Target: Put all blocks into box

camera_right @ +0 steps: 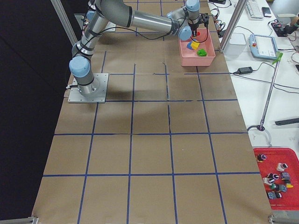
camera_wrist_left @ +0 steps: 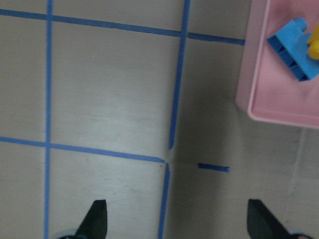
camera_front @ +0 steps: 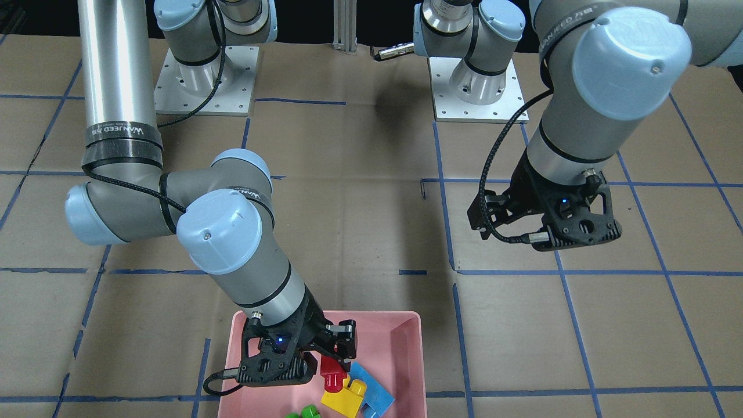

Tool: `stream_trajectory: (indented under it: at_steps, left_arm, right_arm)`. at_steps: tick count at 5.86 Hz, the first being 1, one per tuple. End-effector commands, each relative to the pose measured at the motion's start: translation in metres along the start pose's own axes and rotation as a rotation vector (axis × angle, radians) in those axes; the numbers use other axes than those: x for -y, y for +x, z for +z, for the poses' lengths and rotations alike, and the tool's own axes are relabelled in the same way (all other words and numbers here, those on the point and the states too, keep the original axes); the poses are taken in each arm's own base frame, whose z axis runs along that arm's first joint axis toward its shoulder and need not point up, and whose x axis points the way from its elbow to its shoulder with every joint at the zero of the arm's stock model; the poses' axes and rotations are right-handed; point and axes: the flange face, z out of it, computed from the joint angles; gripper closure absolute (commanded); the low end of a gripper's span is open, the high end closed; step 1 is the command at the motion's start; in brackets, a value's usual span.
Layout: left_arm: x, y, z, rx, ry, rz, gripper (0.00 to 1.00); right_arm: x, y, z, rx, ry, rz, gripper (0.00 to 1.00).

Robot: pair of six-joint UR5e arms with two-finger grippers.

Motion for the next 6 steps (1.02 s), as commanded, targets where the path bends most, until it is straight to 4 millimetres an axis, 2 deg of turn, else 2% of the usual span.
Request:
stream_trajectory:
  at_steps: [1,2,3,4,5,6]
  left_arm:
    - [-0.042,-0.001,-0.025,0.002,0.04,0.159,0.0]
    - [-0.057,0.01,-0.043,-0.137,0.066,0.181,0.0]
    - [-0.063,0.009,-0.052,-0.151,0.082,0.2,0.0]
    - [-0.063,0.008,-0.056,-0.148,0.093,0.196,0.0]
    - [-0.064,0.008,-0.051,-0.148,0.091,0.192,0.0]
    - [-0.06,0.005,-0.041,-0.163,0.072,0.196,0.0]
  right_arm:
    - [-0.001,-0.001,-0.009,-0.03,-0.031,0.011,0.0]
    - [-0.014,0.015,-0.009,-0.171,-0.152,0.042,0.0]
    - [-0.032,0.019,-0.017,-0.22,-0.291,0.082,0.0]
    - [-0.029,0.014,-0.05,-0.219,-0.259,0.075,0.0]
    - [-0.03,0.018,-0.063,-0.257,-0.252,0.045,0.0]
    - [-0.035,0.026,-0.088,-0.389,-0.251,-0.057,0.0]
